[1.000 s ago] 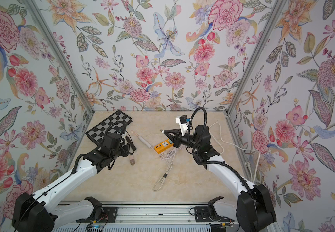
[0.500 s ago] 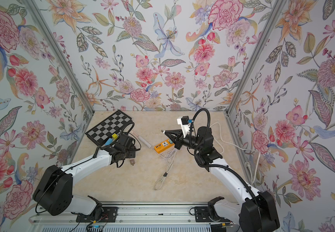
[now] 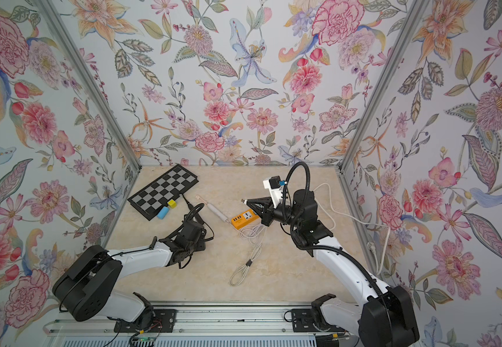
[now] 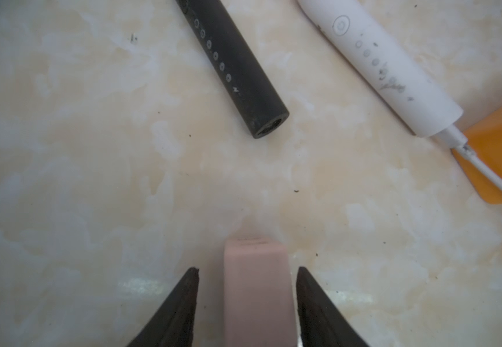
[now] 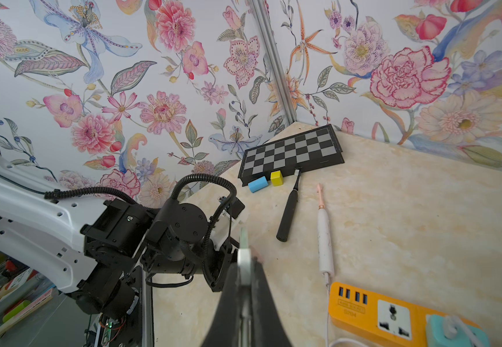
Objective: Charge the electric toothbrush
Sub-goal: Pick up the plug from the center of the board.
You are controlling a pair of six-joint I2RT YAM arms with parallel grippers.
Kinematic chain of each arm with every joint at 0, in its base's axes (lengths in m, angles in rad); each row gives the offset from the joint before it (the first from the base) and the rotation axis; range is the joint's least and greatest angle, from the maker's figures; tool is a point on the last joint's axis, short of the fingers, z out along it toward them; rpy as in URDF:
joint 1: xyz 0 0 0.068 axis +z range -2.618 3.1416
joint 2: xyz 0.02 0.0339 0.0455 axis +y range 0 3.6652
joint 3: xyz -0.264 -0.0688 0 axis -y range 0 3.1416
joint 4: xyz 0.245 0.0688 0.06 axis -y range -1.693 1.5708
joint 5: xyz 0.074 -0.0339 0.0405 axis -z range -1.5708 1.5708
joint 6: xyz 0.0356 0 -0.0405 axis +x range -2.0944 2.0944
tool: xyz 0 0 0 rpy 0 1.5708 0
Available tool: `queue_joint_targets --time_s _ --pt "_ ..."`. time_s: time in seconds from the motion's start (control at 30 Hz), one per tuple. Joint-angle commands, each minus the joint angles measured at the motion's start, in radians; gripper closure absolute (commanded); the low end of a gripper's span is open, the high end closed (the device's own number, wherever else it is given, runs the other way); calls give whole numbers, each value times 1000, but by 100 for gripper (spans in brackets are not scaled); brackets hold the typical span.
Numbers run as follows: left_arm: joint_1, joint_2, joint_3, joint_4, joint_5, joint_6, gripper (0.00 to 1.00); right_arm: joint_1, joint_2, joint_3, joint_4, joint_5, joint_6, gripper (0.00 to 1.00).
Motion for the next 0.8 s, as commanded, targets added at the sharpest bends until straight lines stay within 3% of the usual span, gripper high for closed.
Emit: queue_joint_targets --time_s 0.0,0.1,0.2,0.4,0.57,0.67,0.77 --pt "-10 10 -28 101 -36 7 55 11 8 45 -21 -3 -25 99" --pt "-10 -16 -28 110 -13 61 78 10 17 59 -45 -23 -25 99" --pt "-9 -71 27 100 78 264 100 -23 37 97 -118 -74 -16 98" --pt "-9 -176 298 -84 370 934 100 -136 106 153 -190 -251 37 98" --pt "-9 -220 437 -107 364 1375 94 -140 107 150 -192 -291 43 98" --pt "-11 -229 439 -83 469 1580 94 -114 116 153 -194 -348 42 98" --pt "-14 -226 417 -9 495 1613 94 -81 118 160 -198 -391 42 97"
